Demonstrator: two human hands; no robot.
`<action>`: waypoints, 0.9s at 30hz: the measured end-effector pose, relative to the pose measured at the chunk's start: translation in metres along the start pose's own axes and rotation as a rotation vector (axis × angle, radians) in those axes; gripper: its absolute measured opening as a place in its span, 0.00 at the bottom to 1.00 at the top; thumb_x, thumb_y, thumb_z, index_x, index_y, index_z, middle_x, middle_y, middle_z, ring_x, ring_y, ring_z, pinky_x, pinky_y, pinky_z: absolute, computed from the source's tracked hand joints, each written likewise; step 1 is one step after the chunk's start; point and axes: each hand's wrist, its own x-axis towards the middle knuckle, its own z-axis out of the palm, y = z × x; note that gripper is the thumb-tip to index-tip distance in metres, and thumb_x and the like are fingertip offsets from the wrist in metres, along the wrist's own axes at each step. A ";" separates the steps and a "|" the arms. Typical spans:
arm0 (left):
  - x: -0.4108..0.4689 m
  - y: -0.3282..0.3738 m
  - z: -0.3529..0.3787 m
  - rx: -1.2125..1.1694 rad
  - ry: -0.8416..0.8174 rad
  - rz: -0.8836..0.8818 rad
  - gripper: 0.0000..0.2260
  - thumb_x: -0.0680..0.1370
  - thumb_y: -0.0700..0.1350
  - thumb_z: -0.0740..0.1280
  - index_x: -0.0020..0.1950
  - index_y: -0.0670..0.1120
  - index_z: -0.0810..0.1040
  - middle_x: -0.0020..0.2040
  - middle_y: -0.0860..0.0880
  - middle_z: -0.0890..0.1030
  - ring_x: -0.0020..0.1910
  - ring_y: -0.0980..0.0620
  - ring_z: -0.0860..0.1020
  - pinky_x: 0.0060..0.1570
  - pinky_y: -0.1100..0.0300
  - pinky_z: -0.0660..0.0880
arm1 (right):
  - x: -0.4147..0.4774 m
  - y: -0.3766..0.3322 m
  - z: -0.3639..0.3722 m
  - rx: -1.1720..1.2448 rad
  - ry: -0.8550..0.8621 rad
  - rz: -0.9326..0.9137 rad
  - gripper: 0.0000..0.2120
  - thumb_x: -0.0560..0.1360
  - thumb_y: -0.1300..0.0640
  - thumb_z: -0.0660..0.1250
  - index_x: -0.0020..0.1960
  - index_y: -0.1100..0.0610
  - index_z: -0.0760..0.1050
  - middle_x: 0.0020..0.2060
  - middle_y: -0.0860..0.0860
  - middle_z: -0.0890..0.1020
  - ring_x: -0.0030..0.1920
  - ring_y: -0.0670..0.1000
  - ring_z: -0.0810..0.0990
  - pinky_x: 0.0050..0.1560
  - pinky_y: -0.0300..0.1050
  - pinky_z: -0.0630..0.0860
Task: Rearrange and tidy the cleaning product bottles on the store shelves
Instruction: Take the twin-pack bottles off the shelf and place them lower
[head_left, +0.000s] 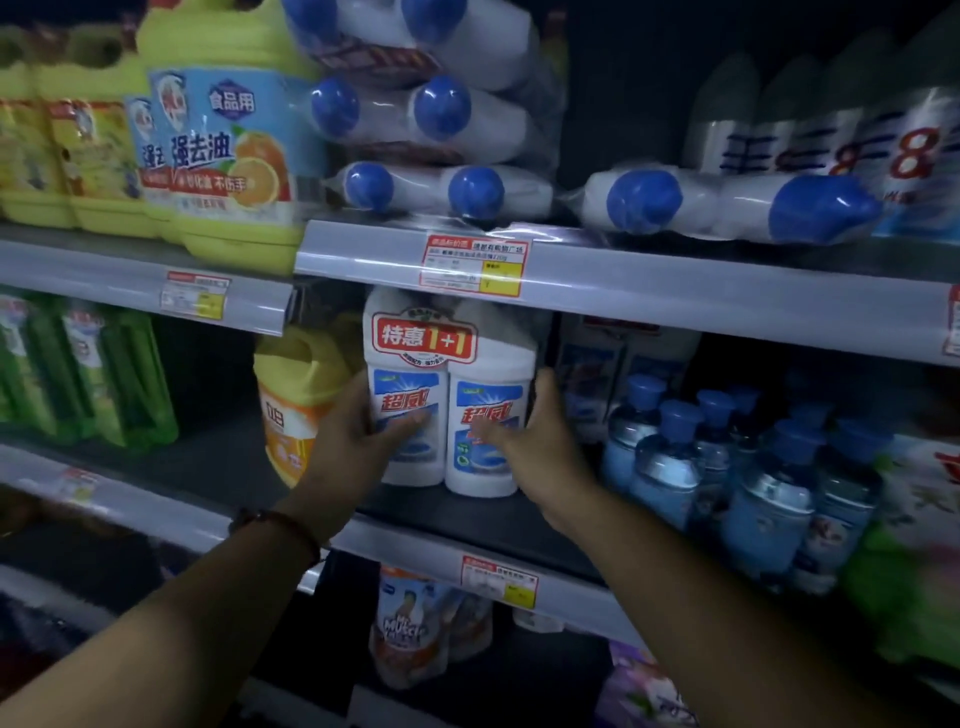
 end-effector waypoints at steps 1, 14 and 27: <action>-0.001 -0.007 -0.001 0.110 0.016 0.009 0.21 0.74 0.40 0.76 0.65 0.46 0.76 0.59 0.49 0.84 0.58 0.49 0.83 0.54 0.52 0.82 | -0.003 0.009 0.003 -0.080 0.033 -0.019 0.22 0.72 0.65 0.75 0.59 0.55 0.67 0.54 0.48 0.81 0.50 0.47 0.81 0.49 0.41 0.80; 0.024 -0.032 0.028 0.604 0.170 -0.157 0.19 0.70 0.43 0.78 0.59 0.43 0.80 0.56 0.46 0.84 0.55 0.47 0.82 0.54 0.55 0.78 | 0.029 0.066 0.028 -0.393 0.307 0.020 0.26 0.72 0.54 0.76 0.65 0.60 0.71 0.61 0.57 0.80 0.60 0.59 0.80 0.58 0.57 0.79; 0.041 -0.063 0.041 0.678 0.166 -0.173 0.16 0.75 0.44 0.73 0.63 0.46 0.80 0.60 0.47 0.83 0.59 0.47 0.80 0.56 0.60 0.73 | 0.053 0.087 0.024 -0.457 0.346 0.015 0.25 0.77 0.54 0.71 0.69 0.62 0.69 0.65 0.60 0.77 0.65 0.59 0.76 0.65 0.53 0.74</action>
